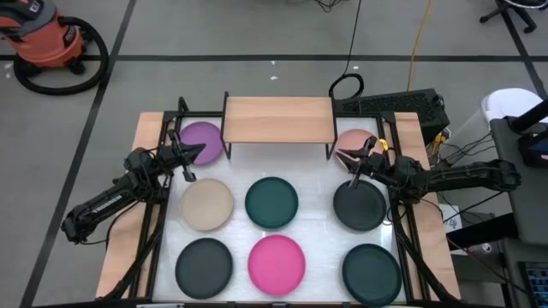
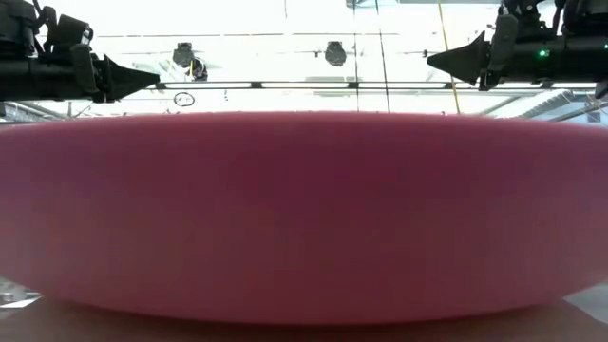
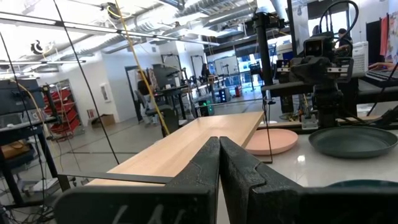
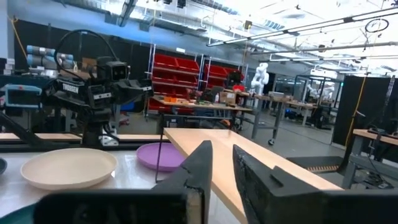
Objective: Place and stack plates onto a shelf
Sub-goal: Put the light orange plate on the shelf
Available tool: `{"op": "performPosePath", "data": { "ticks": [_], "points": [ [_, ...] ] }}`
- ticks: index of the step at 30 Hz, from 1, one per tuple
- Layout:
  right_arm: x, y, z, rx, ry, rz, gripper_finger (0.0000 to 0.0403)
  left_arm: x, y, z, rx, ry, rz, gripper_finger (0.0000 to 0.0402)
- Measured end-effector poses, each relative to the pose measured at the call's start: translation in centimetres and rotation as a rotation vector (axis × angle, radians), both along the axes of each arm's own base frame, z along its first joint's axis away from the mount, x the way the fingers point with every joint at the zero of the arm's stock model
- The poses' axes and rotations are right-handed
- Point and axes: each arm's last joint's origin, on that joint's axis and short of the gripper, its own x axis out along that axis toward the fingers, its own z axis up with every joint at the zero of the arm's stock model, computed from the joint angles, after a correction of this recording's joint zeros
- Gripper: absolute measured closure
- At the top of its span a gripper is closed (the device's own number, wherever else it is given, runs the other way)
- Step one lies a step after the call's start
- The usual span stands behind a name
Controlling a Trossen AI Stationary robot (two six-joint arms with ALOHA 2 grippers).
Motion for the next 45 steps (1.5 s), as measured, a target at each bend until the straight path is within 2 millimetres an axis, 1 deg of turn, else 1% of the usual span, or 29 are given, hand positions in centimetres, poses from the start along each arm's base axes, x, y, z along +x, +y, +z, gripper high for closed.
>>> {"op": "performPosePath", "data": {
  "ticks": [6, 11, 45],
  "points": [
    [-0.01, 0.0, 0.03, 0.002, -0.004, 0.001, 0.0311, -0.01, 0.0, 0.02, 0.0, -0.001, 0.0, 0.0385],
    [0.02, 0.0, -0.1, 0.003, 0.01, 0.001, 0.0299, 0.0, 0.0, 0.01, 0.0, 0.0, 0.0, 0.0385],
    [0.06, -0.01, -0.26, 0.017, 0.021, 0.002, 0.0298, 0.0, 0.0, 0.0, 0.0, 0.0, 0.0, 0.0385]
  ]
}}
